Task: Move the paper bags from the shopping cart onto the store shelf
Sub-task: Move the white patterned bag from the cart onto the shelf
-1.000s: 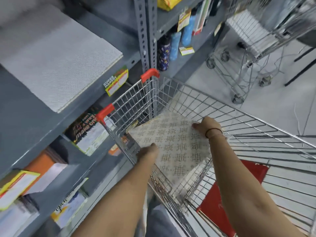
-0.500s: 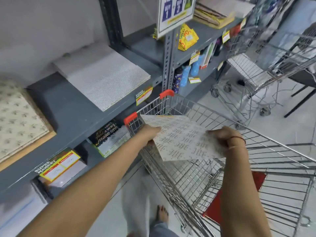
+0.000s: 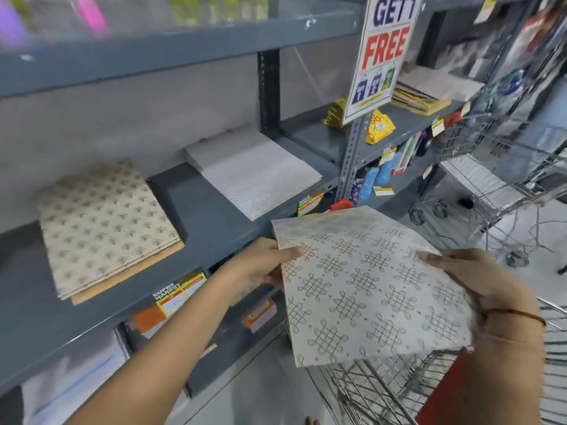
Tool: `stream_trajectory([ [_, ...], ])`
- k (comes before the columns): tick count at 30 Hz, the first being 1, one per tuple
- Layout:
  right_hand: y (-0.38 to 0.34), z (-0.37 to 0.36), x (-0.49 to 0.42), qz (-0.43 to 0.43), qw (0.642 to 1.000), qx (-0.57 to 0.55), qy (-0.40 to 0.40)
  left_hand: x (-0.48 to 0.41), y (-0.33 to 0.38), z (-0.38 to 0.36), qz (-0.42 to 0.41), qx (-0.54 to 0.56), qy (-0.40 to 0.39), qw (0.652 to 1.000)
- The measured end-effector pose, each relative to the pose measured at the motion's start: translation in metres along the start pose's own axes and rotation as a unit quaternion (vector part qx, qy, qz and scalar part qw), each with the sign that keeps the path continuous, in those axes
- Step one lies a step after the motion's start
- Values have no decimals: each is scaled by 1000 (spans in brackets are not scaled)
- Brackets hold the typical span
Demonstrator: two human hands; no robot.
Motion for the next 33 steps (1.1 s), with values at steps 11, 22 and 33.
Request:
stream_trajectory([
  [11, -63, -27, 20, 155, 987, -42, -14, 34, 27, 47, -91, 32, 107, 990],
  [22, -69, -98, -22, 249, 963, -99, 1, 13, 33, 77, -154, 146, 315, 925],
  [33, -47, -129, -49, 298, 950, -91, 10, -4, 17, 81, -238, 113, 383, 886],
])
Point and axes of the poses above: each hand's wrist, its own x-axis away from the middle knuckle, its own z-axis out of the back of the hand, y = z × x, the point moved 4 cm from there along -x, towards the middle knuckle, and after that the axes turned 7 degrees about -x, right-handed, at the moved point
